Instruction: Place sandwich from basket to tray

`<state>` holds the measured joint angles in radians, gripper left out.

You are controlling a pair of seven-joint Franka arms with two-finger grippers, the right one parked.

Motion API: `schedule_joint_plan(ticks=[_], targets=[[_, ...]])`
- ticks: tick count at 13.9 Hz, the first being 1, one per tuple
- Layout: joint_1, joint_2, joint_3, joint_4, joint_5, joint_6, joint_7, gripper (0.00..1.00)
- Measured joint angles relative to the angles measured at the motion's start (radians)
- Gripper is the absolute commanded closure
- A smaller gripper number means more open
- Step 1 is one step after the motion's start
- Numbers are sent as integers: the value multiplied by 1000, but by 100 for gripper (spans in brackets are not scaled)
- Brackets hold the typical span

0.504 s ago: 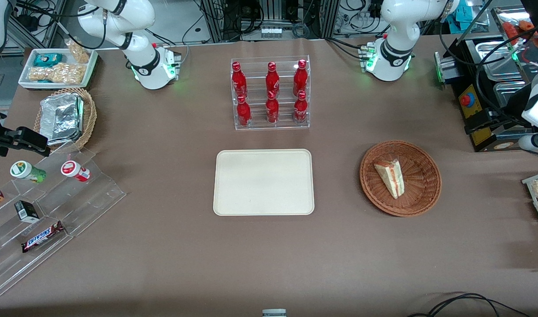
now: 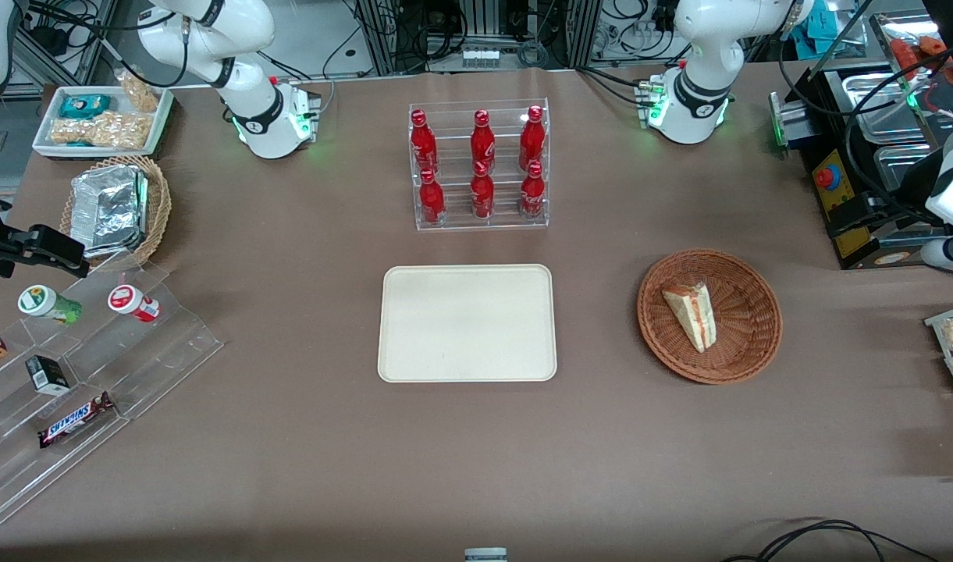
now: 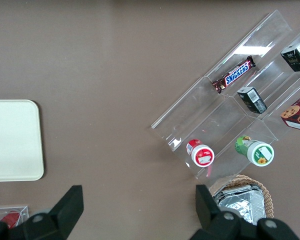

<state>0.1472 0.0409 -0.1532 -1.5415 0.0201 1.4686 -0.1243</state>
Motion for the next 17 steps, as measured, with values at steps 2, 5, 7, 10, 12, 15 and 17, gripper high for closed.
schedule_joint_plan(ticks=[2,5,7,10,12,15,17], targets=[[0,3,0,-1,0,0,0,0],[0,29,0,-4,0,0,-2,0],[1,70,2,-10,0,1,-39,0],[2,151,2,-28,-2,39,-135,0],[2,181,2,-90,-22,147,-195,0],[1,178,-5,-271,-43,391,-273,0],[-1,168,-12,-412,-44,566,-300,0]])
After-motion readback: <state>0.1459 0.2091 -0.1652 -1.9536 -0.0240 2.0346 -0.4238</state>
